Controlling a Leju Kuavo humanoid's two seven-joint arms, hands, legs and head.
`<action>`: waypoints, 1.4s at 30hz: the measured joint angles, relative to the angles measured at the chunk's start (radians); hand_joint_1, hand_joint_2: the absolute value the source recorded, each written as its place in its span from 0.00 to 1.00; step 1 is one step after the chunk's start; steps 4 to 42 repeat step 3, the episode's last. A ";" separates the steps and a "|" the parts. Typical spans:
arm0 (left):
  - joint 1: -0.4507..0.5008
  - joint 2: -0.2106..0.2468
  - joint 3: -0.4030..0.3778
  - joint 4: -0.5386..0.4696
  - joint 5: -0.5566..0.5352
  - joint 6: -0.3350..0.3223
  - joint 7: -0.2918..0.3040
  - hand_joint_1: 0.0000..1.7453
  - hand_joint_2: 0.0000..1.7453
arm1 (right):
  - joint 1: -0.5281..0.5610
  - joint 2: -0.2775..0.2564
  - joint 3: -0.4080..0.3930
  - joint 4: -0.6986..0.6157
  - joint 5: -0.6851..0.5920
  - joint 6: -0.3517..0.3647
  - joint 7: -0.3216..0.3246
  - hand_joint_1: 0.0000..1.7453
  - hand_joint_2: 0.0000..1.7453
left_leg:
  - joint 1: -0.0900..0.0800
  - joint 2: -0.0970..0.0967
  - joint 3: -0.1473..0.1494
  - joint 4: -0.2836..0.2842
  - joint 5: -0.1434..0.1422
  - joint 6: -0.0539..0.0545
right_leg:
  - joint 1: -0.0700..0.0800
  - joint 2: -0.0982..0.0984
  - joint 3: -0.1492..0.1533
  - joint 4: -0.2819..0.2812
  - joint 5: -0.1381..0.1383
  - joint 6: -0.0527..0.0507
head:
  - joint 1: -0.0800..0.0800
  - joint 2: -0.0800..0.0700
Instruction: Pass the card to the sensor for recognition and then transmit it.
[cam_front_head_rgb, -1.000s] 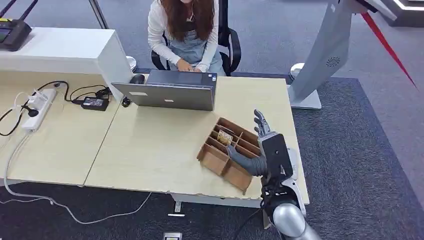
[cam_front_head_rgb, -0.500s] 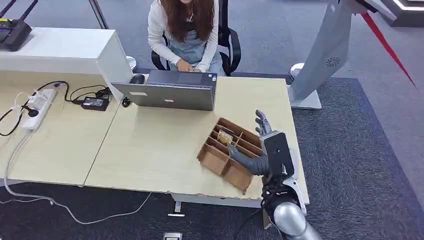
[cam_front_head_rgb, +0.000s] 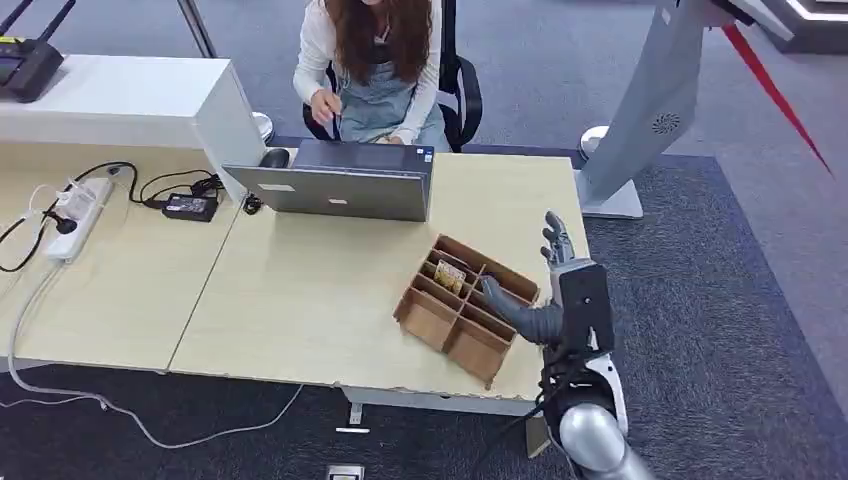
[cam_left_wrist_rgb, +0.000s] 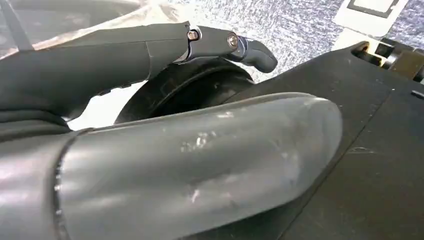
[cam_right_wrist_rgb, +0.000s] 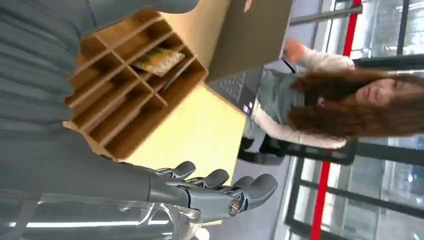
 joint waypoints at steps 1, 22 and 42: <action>0.000 0.000 0.000 0.000 0.001 0.001 0.001 0.00 0.00 | 0.004 -0.004 -0.005 -0.011 0.016 -0.005 0.000 0.00 1.00 | 0.000 0.000 0.000 0.000 0.000 0.000 | 0.000 0.000 0.000 0.000 0.000 0.000 | 0.000 0.000; 0.000 0.000 0.000 0.000 -0.001 0.002 0.005 0.00 0.00 | 0.013 -0.010 -0.012 -0.030 0.039 -0.005 -0.009 0.00 1.00 | 0.000 0.000 0.000 0.000 0.000 0.000 | 0.000 0.000 0.000 0.000 0.000 0.000 | 0.000 0.000; 0.000 0.000 0.000 0.000 -0.001 0.002 0.005 0.00 0.00 | 0.013 -0.010 -0.012 -0.030 0.039 -0.005 -0.009 0.00 1.00 | 0.000 0.000 0.000 0.000 0.000 0.000 | 0.000 0.000 0.000 0.000 0.000 0.000 | 0.000 0.000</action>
